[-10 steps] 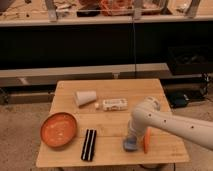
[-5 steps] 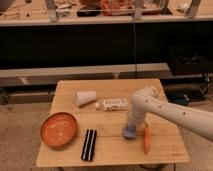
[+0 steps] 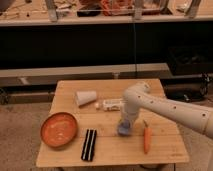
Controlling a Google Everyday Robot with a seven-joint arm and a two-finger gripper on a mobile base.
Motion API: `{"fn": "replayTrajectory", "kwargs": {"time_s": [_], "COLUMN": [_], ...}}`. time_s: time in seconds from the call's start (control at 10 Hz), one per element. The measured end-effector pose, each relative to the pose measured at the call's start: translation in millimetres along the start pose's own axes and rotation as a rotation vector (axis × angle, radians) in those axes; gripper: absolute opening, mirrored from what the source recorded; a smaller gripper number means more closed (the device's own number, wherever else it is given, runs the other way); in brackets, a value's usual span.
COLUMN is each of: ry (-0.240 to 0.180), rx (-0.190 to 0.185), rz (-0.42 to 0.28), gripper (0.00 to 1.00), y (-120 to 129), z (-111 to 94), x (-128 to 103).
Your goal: Wipe the white sponge on the table
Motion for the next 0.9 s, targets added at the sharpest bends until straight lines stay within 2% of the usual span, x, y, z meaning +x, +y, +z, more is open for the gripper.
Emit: {"fn": "replayTrajectory", "kwargs": {"time_s": [0.3, 0.5, 0.7, 0.9], "ry": [0.002, -0.004, -0.013, -0.026], "rx": [-0.026, -0.046, -0.050, -0.055], "rz": [-0.061, -0.088, -0.135, -0.192], "gripper": [0.07, 0.07, 0.07, 0.07], "y": [-34, -41, -49, -48], "z": [10, 15, 18, 20], "x": [-14, -19, -37, -68]}}
